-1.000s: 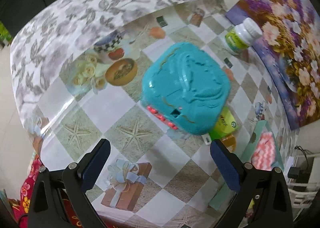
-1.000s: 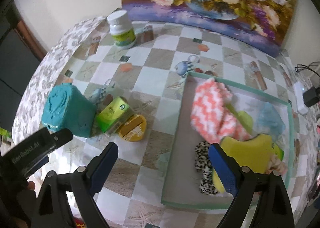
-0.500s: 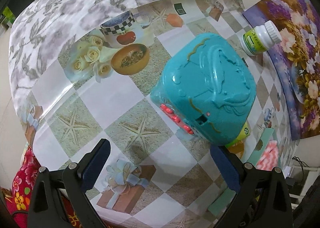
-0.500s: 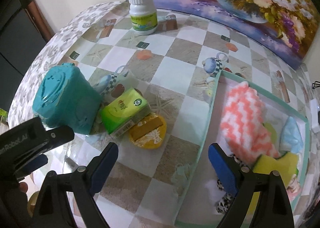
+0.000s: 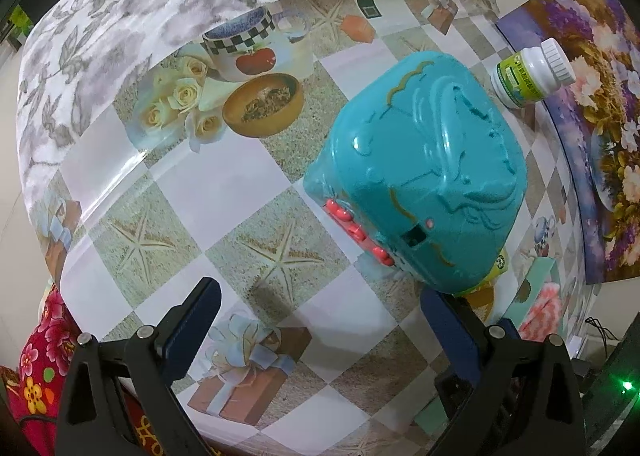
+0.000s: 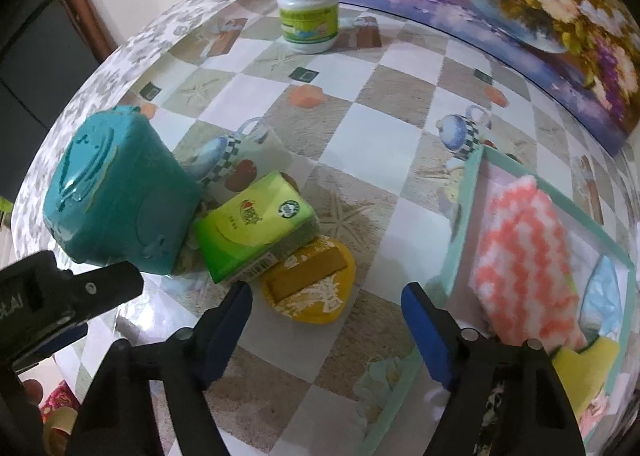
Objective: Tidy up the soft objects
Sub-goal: 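Move the right gripper to the round yellow tin while the left gripper moves toward the tissue pack, then grasp the round yellow tin with the right gripper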
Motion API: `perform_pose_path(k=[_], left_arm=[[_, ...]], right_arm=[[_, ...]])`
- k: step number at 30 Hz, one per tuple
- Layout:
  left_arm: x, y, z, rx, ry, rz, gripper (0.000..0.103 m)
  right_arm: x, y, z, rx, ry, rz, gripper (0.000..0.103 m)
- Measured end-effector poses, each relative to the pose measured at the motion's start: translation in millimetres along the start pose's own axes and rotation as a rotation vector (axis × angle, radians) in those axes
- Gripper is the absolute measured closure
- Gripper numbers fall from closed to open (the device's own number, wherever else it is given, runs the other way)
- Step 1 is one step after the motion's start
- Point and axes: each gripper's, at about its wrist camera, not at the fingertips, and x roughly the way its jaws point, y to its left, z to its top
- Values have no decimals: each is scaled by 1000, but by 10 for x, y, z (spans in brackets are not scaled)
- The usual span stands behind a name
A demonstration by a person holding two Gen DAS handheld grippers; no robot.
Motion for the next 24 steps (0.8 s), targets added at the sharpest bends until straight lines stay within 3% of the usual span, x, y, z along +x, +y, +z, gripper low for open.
perform_pose_path(k=[6,10,24], left_arm=[[2,3,9,-7,4,-5,3],[8,12,5,-8,10,-9,3],[57,-93,-61,15,44,-36,3]], right_arm=[[79,78,31,-40,10,-5,36],[95,95,50,-51,12,15,49],[-9,-1,-21,-12,24,27,50]])
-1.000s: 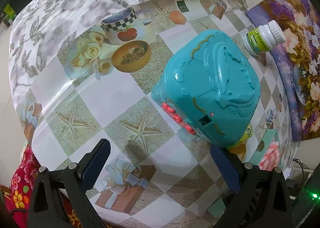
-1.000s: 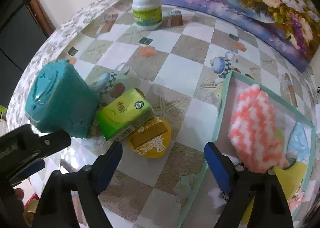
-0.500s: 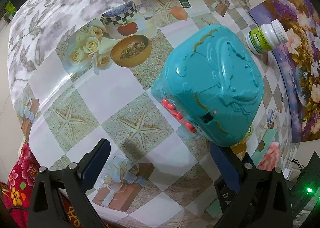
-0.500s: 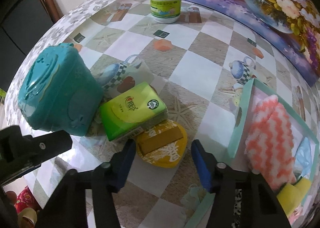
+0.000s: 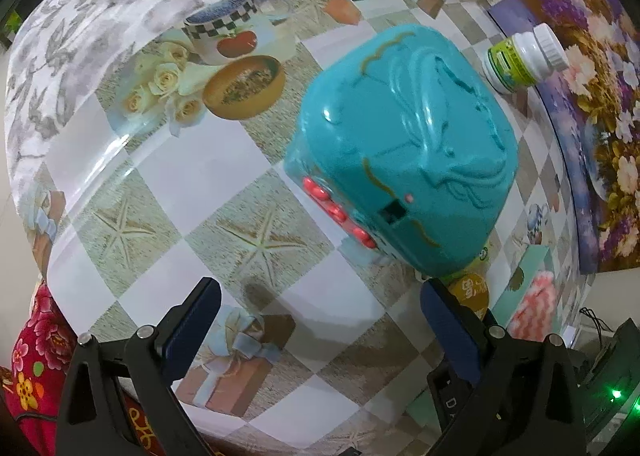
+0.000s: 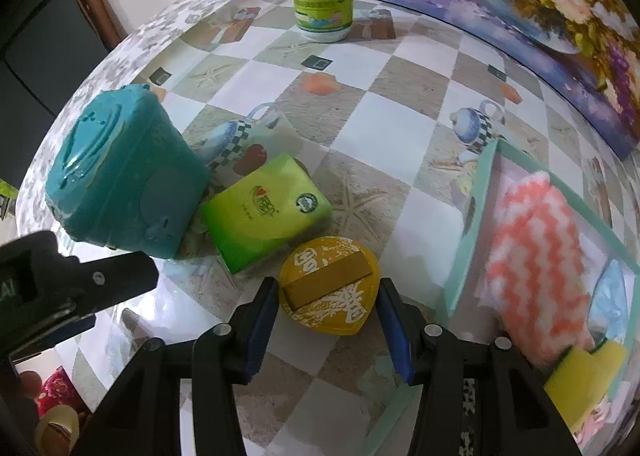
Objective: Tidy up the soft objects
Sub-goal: 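Grasp the round yellow tin with the right gripper, then lift the yellow tin over the tray while the left gripper approaches the green tissue pack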
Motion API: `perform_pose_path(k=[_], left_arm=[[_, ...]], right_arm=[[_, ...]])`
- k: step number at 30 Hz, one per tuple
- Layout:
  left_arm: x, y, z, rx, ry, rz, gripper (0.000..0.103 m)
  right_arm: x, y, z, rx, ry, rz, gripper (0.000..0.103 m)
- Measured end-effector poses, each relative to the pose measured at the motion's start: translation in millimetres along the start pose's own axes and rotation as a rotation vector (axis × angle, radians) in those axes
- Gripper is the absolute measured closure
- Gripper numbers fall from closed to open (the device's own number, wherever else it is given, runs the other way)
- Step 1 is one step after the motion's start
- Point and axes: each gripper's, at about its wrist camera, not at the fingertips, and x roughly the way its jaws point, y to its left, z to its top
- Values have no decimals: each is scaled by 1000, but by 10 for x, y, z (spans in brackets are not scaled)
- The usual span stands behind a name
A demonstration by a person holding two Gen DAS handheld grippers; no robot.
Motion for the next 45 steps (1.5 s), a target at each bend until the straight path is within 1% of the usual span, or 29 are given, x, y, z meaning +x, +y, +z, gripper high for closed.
perform_pose_path(k=[7,10,16,22,28,36,40,42,44,45], left_arm=[[60,-118,-65,25,28,-56,3],[69,-187,-94,53,29,-70,3],[97,-336,-154,117,29,-86,3],[119,-565,-259,192,19,-76,3],[153,-728,-324,252,22,-57,4],[187,-1112,-571,411,2,-23,5],[178,-1301,-664,483,-4,-61,7],[195,-1353,-627,504,-1,-78,7],[238,-1403,-604,518,-9,-69,9],[250,-1394,-600,526,-19,-61,13]], right_arm=[[-111,-151,-50,52,0,1,50],[-250,-245,-60,87,-26,12,50],[-555,-402,-76,143,-85,4,50],[-769,-610,-62,191,-127,-16,50],[-912,-771,-69,238,-143,-38,50],[-1063,-950,-106,280,-166,-34,50],[-1123,-1018,-125,294,-182,-23,50],[-1147,-1046,-132,300,-188,-19,50],[-1177,-1080,-144,310,-197,-16,50],[-1192,-1100,-149,315,-200,-15,50]])
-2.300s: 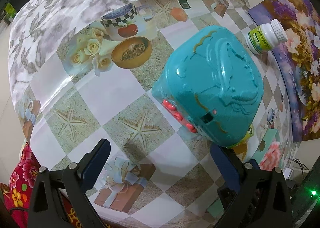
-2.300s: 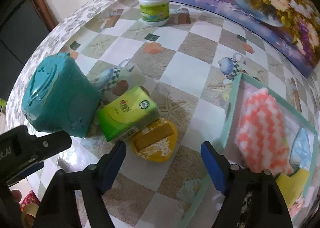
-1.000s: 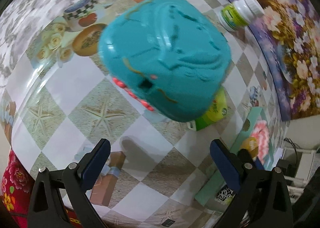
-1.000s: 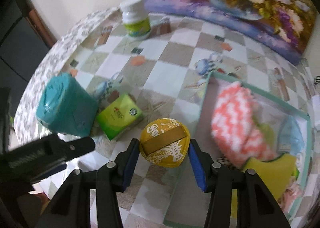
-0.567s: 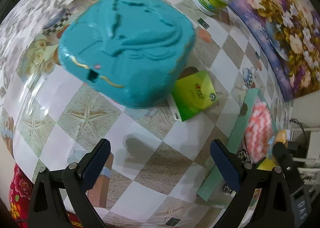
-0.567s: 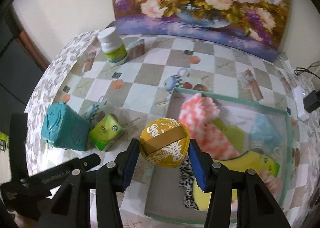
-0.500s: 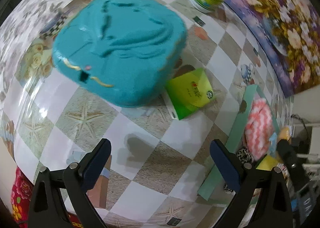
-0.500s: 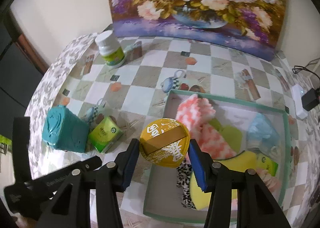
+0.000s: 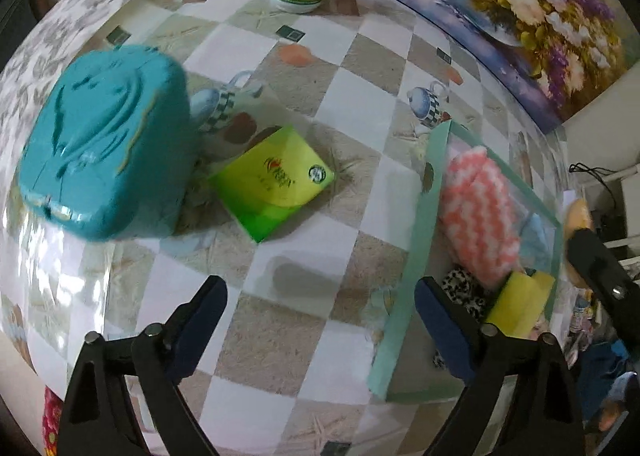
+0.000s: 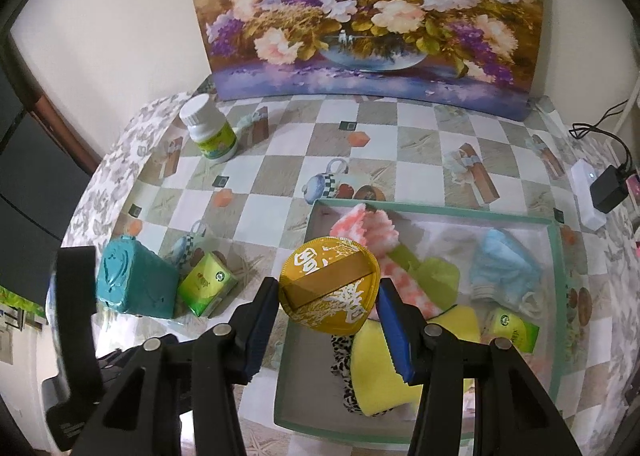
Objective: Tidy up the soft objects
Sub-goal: 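Lift the yellow tin over the tray while the left gripper approaches the green tissue pack, then grasp the green tissue pack with the left gripper while the right gripper holds the tin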
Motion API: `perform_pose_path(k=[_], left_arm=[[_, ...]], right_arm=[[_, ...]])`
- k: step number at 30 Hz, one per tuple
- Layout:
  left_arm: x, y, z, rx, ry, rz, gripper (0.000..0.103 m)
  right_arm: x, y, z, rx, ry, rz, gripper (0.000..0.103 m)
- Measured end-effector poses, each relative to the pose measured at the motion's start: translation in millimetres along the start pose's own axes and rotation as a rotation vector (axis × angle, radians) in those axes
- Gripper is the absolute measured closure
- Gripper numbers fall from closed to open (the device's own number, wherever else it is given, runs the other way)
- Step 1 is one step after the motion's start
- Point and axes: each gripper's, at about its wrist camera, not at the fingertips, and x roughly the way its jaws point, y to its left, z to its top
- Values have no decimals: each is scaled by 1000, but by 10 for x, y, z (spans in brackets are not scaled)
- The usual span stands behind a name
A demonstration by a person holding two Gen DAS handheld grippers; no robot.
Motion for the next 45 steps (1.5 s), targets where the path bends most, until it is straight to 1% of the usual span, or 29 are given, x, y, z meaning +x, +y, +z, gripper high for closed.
perform_pose_path(k=[1,2,5,8,13,17,21,28,31,32,36,37,39,42,43,45], left_arm=[[16,21,-7,10,-7,7,16],[21,87,3,15,-9,9,16],[83,131,64,15,-13,41,16],[106,195,57,18,-18,77,16],[158,232,110,9,-54,102,16],[198,254,169,1,-73,83,16],[178,218,184,22,-92,65,16],[156,16,160,105,-108,-10,16],[154,-95,140,144,-97,-54,16],[100,-95,100,153,-93,-70,16],[-20,-172,78,180,-101,-83,16],[-70,-168,70,182,-107,-77,16],[-143,-180,86,204,-145,-29,16],[-88,-237,174,263,-210,121,16],[-44,-236,205,270,-214,151,17],[35,-230,265,264,-205,177,17]], right_arm=[[-12,-17,2,4,-3,2,50],[-23,-33,5,9,-6,4,50],[-54,-85,15,22,-15,11,50],[-71,-124,25,33,-20,15,50],[-68,-149,24,39,-19,16,50],[-63,-150,26,34,-19,12,50],[-62,-147,24,36,-18,10,50],[-56,-235,25,54,-16,8,50],[-58,-314,24,77,-17,8,50],[-61,-335,23,83,-18,9,50],[-75,-438,19,116,-21,14,50],[-78,-464,18,123,-22,16,50],[-82,-510,15,137,-23,20,50],[-77,-555,5,148,-22,22,50],[-74,-566,2,150,-21,23,50],[-71,-578,-1,151,-20,21,50]])
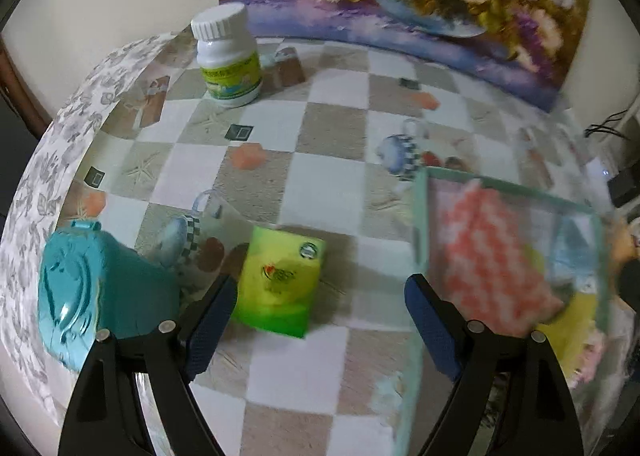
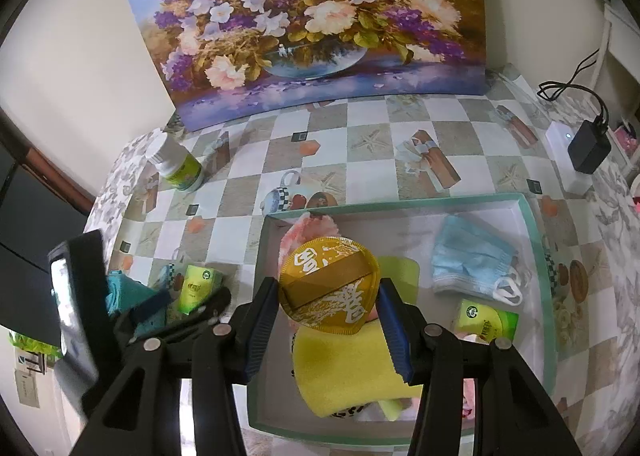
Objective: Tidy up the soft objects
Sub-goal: 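Grasp the green tissue pack with the left gripper while the right gripper holds the tin, then carry the green tissue pack over the tray with the left gripper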
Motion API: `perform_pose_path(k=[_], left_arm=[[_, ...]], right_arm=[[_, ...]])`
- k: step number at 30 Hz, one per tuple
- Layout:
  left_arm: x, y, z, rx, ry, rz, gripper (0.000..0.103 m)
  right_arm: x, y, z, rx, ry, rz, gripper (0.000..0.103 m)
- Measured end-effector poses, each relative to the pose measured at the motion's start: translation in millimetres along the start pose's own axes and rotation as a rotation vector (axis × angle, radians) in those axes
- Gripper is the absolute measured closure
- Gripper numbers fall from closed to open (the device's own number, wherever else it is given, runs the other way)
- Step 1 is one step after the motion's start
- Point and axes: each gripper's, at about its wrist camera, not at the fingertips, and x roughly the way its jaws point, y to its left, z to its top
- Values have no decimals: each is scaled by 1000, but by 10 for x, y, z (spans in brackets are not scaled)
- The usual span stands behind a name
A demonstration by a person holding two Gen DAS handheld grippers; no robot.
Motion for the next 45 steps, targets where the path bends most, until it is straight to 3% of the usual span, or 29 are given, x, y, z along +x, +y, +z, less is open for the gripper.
perform_pose_path(k=[3,6,11,15,21,35,40,45], left_arm=[[75,71,43,-5,10,36,17],[173,95,93,-6,22,69,24],[253,58,96,10,46,84,27],[278,74,79,13,72,98,52],[162,63,95,3,56,86,52],[-725,-373,145,61,-94,-105,52],[-740,-556,60,104,-67,-154,52],[-586,-684,-79,117,17,-186,52]], right_arm=[[23,-23,7,1,3,-5,50],[63,-47,13,5,10,-11,50],[119,-63,7,7,25,-22,50],[118,-35,8,-6,25,-28,50],[114,-22,11,-9,23,-34,50],[-218,-297,71,61,-44,-49,50],[-447,-501,73,110,-90,-78,50],[-537,-731,42,150,-100,-109,50]])
